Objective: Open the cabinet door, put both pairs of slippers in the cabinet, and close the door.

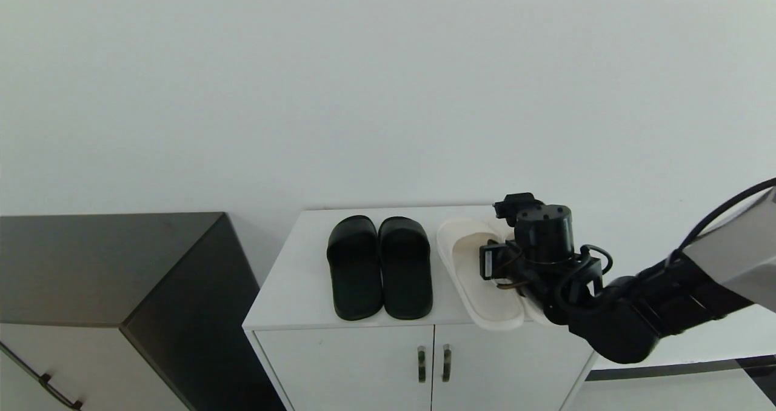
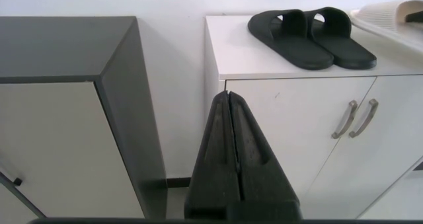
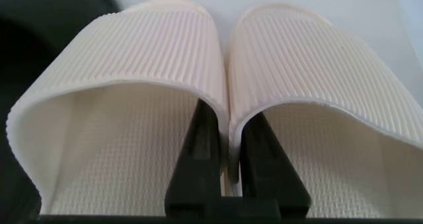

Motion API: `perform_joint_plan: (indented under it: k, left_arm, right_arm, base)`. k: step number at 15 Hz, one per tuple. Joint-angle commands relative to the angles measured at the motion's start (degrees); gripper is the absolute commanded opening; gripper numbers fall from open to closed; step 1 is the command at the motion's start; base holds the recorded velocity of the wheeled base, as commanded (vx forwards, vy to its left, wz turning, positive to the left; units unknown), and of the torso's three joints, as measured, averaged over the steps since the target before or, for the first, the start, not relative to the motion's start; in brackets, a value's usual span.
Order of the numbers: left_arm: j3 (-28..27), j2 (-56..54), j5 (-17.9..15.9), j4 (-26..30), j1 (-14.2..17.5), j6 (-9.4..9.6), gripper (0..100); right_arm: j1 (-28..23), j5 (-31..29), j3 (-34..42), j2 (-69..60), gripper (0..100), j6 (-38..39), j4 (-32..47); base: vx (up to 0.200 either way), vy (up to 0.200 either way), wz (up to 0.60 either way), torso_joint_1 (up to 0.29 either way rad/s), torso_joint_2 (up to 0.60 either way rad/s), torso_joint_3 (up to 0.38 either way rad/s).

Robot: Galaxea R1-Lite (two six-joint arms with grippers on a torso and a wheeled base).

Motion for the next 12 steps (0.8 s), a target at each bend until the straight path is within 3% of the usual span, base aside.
perform_joint_plan:
  k: [1, 4, 6, 8, 12]
  left_arm:
    - [0.00, 0.08, 0.01, 0.00, 0.01, -0.02, 0]
    - [0.00, 0.08, 0.01, 0.00, 0.01, -0.02, 0]
    - [0.00, -0.01, 0.01, 0.00, 0.01, -0.02, 0]
    - [0.00, 0.08, 0.01, 0.00, 0.01, -0.02, 0]
    - [0.00, 0.08, 0.01, 0.00, 0.01, -0.02, 0]
  right_arm:
    - [3.66, 2.11, 7.55, -9.15, 0, 0.06, -1.51]
    - [7.87, 10.19, 16.07, -17.41, 0, -0.03, -2.31]
    - [8.66, 19.51, 20.56, -21.98, 0, -0.11, -2.31]
    - [8.66, 23.99, 22.67, -24.18, 0, -0.20, -2.13]
    - [9.98, 24.78, 23.72, -24.36, 0, -1.26, -1.95]
  base:
    - [0.000, 0.000, 0.00, 0.000, 0.00, 0.000]
    - [0.000, 0.000, 0.00, 0.000, 0.00, 0.000]
    - [0.000, 0.000, 0.00, 0.000, 0.00, 0.000]
    - [0.000, 0.000, 0.00, 0.000, 0.00, 0.000]
    - [0.000, 0.000, 0.00, 0.000, 0.00, 0.000]
